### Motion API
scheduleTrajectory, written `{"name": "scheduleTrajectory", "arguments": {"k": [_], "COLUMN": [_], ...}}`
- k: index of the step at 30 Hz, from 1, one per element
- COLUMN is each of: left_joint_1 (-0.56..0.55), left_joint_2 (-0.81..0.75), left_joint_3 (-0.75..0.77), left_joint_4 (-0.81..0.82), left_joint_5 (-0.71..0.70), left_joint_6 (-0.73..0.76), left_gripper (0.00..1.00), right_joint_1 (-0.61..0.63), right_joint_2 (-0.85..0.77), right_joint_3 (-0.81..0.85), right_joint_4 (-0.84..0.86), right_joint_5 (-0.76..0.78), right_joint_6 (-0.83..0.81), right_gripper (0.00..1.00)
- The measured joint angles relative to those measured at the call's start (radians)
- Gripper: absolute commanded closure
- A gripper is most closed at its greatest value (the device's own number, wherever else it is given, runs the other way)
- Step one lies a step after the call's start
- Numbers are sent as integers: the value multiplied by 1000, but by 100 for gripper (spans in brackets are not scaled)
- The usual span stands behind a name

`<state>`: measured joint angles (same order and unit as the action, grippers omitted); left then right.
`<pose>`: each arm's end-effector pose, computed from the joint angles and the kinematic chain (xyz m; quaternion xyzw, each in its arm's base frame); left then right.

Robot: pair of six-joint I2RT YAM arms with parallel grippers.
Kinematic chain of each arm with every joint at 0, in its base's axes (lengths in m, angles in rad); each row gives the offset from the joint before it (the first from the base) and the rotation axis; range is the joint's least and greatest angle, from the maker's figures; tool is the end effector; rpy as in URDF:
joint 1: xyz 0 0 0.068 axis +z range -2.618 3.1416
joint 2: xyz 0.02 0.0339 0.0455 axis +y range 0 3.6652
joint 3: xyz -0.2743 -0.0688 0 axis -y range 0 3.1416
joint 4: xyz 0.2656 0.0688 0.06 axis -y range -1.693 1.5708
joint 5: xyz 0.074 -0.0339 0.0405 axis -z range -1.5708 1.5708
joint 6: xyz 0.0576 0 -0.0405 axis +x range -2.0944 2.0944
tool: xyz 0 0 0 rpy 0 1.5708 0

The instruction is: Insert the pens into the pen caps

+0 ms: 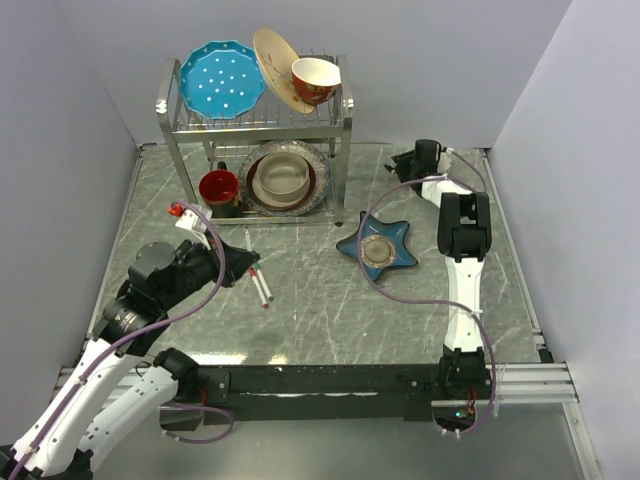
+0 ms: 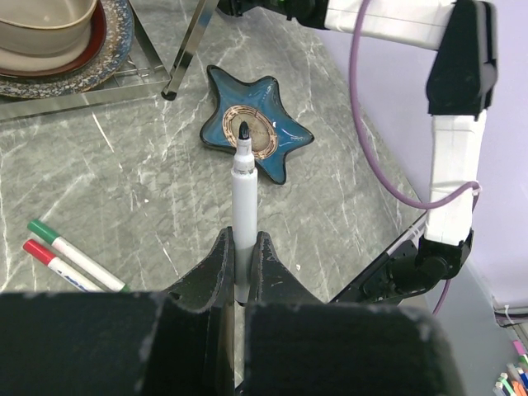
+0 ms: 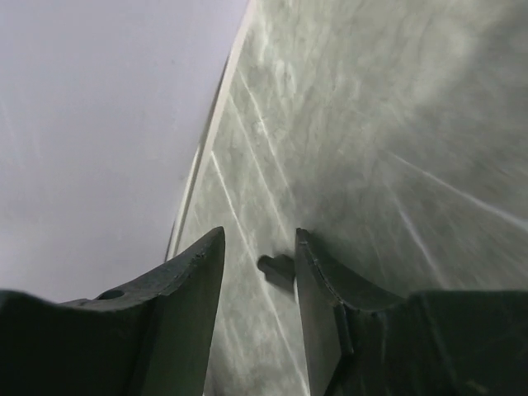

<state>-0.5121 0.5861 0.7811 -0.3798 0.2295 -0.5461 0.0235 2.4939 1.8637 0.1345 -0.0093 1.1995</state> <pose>0.1403 -0.0939 0.3516 0.0601 0.7654 -0.3964 0.5034 0.6043 0.0147 0.1084 0.4745 0.7160 0.2972 0.4169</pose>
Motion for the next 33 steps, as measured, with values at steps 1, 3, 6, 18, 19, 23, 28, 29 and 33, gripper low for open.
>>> {"name": "scheduleTrajectory", "arguments": {"k": [1,3,6,18,19,23,28,29,33], "left_joint_1": [0,0,0,0,0,0,0,0,0], "left_joint_2": [0,0,0,-2,-3,-8,-13,-15,-27], "left_joint_3": [0,0,0,0,0,0,0,0,0], "left_joint_4": [0,0,-1,0,0,0,-1,-1,0], "left_joint_5": [0,0,-1,-3,-3,-3,-3,-3,-2], "left_joint_6": [0,0,1,2,2,2,3,3,3], "left_gripper": [99,99,99,99,99,99,99,99,99], "right_joint_1": [0,0,0,0,0,0,0,0,0], "right_joint_2": [16,27,34,122,122,122,122,122,119], "right_joint_3": [16,35,54,207,207,206,206,206,206], "right_joint_4": [6,7,-7,-64,-64,-60,-71,-73,-81], "right_joint_5": [-14,-26,-43,-172,-181,-235,-287,-292,-300], "right_joint_6": [6,7,4,-73,-80,-116,-181,-196,-261], "right_gripper": [51,50,50,53,54,56,56,57,57]}}
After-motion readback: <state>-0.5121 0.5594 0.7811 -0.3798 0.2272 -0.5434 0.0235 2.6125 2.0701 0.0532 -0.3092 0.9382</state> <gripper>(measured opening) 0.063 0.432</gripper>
